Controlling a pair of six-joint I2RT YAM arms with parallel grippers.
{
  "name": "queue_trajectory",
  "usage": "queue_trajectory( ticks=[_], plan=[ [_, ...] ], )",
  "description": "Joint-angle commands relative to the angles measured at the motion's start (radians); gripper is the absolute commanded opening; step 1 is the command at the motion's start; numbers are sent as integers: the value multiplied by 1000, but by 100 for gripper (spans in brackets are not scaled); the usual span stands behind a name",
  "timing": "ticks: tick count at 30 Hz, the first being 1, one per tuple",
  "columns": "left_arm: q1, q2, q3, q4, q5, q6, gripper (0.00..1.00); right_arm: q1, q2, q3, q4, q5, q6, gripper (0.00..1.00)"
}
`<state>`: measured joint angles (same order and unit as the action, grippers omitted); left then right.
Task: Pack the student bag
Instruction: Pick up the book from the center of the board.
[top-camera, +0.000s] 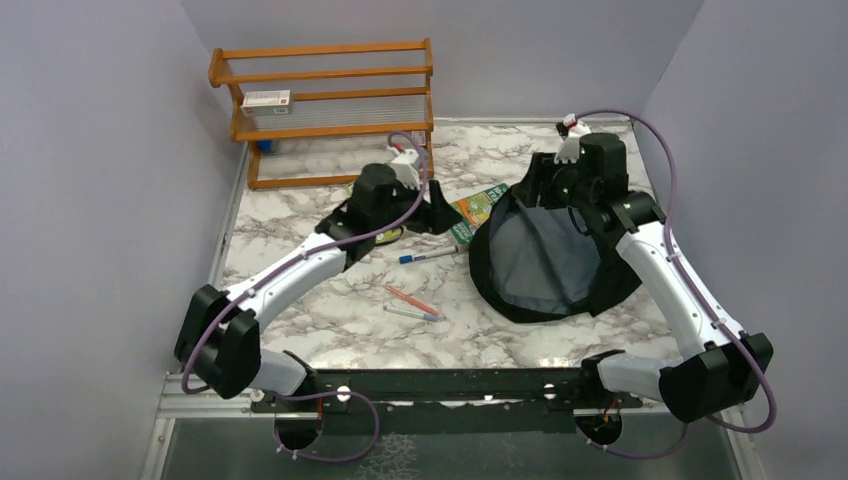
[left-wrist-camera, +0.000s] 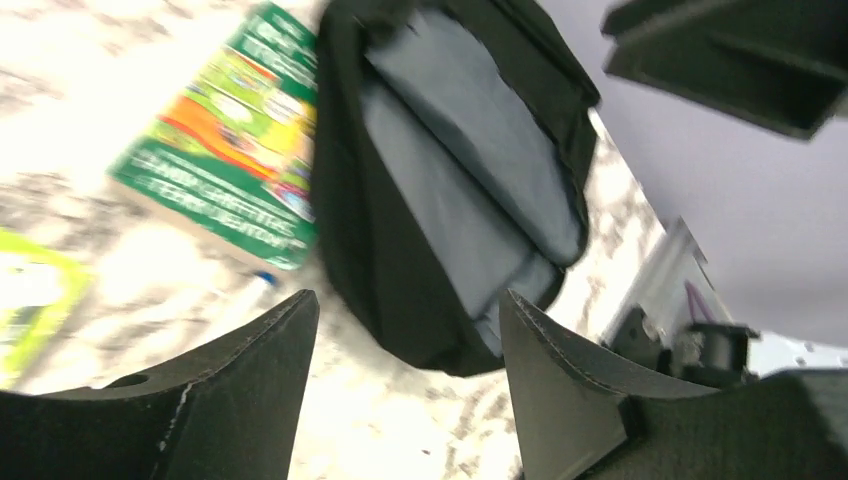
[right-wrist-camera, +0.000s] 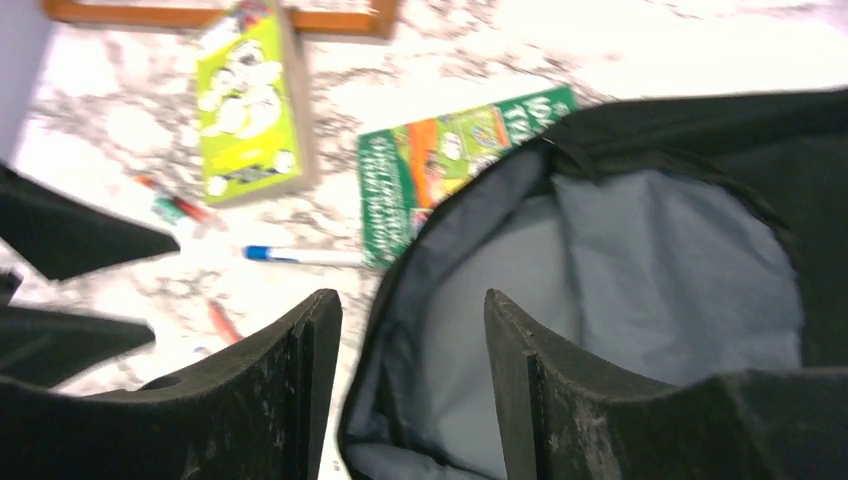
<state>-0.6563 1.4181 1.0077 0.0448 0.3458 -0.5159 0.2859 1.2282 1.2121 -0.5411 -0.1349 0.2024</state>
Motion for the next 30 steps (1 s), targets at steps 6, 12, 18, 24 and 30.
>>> queue_trajectory(
  ticks=[6,12,18,24,30],
  plan=[
    [354,-115,-44,-160,-153,87,73,38,189,46,323,-330,185,64],
    [566,-98,-102,-180,-77,46,76,167,449,167,316,-281,171,71],
    [685,-73,-182,-72,71,-24,76,250,674,265,406,-263,212,80],
    [695,-14,-203,29,119,-116,77,266,829,314,531,-261,274,81],
    [694,47,-297,240,112,-272,78,271,896,316,622,-221,301,81]
  ],
)
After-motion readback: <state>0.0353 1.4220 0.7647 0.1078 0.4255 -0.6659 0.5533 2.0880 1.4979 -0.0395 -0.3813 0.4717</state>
